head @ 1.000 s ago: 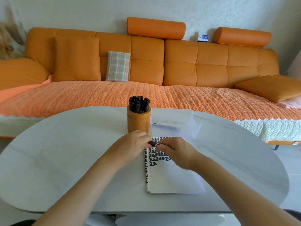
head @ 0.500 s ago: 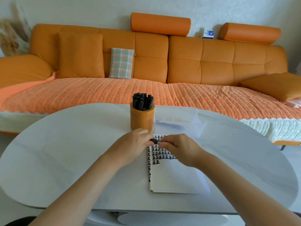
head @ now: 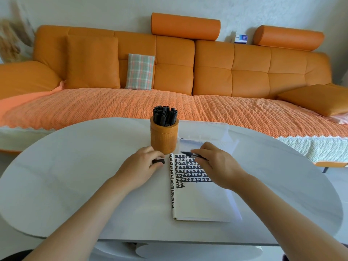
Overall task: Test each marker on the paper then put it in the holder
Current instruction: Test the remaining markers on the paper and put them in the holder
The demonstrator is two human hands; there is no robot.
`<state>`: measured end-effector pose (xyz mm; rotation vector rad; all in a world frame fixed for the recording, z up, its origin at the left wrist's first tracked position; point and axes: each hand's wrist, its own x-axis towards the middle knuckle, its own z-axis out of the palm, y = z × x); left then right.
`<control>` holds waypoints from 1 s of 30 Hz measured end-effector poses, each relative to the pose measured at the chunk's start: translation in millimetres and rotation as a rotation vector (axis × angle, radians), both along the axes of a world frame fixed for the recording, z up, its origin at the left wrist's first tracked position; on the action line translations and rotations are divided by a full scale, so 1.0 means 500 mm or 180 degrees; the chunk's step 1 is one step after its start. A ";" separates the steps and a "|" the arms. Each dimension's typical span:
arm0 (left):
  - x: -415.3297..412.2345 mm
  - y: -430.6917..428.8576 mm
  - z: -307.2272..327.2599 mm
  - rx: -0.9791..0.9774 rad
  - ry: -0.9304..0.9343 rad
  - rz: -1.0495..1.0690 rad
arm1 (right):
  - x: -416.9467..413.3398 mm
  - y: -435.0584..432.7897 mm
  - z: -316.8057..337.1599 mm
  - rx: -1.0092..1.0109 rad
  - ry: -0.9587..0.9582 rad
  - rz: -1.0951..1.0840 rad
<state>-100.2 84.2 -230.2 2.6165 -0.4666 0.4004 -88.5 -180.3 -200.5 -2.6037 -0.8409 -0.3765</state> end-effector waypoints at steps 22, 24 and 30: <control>-0.108 -0.059 -0.012 -0.0290 -0.0372 -0.1130 | -0.076 0.020 -0.005 0.2579 0.1815 0.0182; -0.118 -0.062 -0.019 -0.0225 -0.0322 -0.1194 | -0.077 0.026 -0.015 0.2662 0.2068 0.0179; -0.128 -0.062 -0.030 -0.0195 -0.0259 -0.1242 | -0.081 0.031 -0.042 0.2506 0.1940 -0.0087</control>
